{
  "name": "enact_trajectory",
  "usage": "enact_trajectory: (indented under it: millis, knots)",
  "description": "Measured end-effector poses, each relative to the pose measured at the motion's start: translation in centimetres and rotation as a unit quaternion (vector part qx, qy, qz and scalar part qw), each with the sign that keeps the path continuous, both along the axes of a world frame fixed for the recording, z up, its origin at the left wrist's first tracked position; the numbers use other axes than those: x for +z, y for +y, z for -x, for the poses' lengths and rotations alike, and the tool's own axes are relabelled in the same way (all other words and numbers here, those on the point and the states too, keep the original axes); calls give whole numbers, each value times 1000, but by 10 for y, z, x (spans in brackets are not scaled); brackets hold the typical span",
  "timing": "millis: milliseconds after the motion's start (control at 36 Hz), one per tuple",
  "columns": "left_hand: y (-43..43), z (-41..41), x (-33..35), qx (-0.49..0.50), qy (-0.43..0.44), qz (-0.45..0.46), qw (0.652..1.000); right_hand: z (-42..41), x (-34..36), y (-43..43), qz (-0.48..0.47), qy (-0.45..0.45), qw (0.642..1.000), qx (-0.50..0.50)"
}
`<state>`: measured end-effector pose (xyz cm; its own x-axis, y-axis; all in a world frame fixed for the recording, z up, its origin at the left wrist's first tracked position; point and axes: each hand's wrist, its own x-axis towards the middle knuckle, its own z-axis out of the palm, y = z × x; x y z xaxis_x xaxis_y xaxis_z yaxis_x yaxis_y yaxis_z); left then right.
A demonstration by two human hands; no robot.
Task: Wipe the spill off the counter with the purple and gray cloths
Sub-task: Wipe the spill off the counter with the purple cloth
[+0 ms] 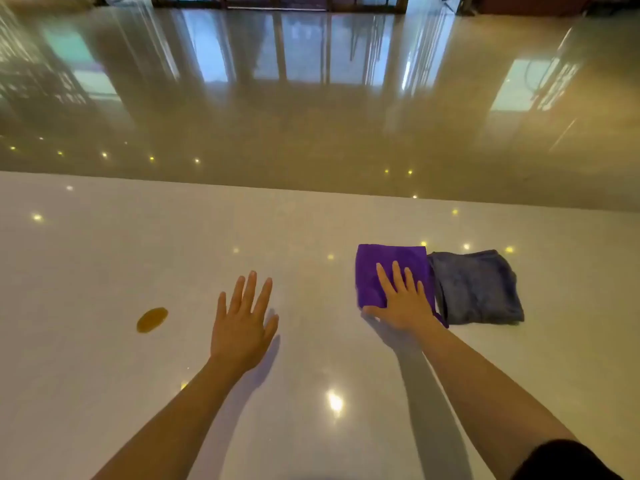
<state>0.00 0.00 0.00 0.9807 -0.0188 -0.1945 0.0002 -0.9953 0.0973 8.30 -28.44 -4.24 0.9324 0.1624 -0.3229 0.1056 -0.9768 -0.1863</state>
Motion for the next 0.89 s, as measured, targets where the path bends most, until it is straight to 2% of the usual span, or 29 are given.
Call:
enact_trajectory:
  millis: [139, 250, 444, 694, 889]
  knots:
    - [7, -9, -7, 33, -39, -17, 999, -12, -15, -6, 4, 44, 998, 48]
    - [12, -6, -3, 39, -30, -31, 998, -16, -20, -7, 12, 10, 998, 57]
    - [28, 30, 1, 80, -24, -44, 995, -14, -21, -3, -69, 40, 997, 8]
    - [74, 105, -22, 178, 6, -46, 983, 40, -30, 17, -74, 59, 995, 23]
    - [122, 133, -33, 210, 18, -21, 977, 90, -30, 50, -79, 52, 995, -6]
